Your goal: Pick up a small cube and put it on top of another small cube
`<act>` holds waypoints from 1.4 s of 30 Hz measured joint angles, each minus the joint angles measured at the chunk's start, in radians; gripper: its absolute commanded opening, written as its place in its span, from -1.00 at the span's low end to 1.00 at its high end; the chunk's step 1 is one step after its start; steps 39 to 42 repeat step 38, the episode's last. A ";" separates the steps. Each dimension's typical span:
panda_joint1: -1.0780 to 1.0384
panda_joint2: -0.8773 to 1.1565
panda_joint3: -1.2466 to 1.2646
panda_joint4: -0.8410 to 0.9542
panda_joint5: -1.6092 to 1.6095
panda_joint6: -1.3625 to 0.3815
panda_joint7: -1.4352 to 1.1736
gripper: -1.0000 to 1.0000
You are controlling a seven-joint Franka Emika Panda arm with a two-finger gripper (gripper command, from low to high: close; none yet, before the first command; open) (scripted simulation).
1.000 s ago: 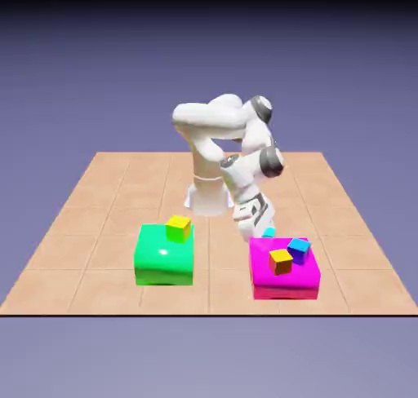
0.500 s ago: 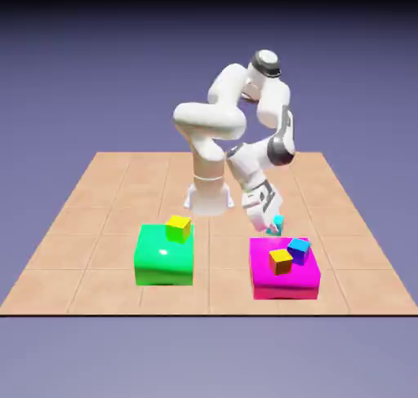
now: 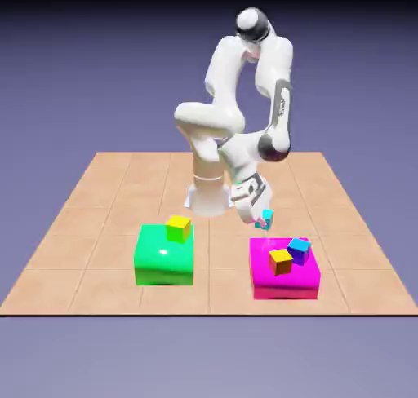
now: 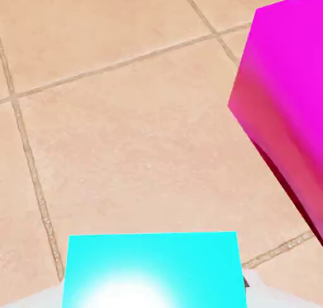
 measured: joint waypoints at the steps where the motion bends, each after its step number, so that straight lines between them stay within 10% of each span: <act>1: 0.018 0.015 -0.036 0.017 -0.043 0.006 0.018 -1.00; 28: 0.512 0.419 -1.013 0.488 -1.199 0.164 0.518 -1.00; 35: 0.546 0.636 -0.968 0.537 -1.080 0.347 0.395 -1.00; 36: 0.545 0.641 -0.967 0.538 -1.078 0.350 0.392 1.00; 42: 0.545 0.641 -0.967 0.538 -1.078 0.352 0.392 1.00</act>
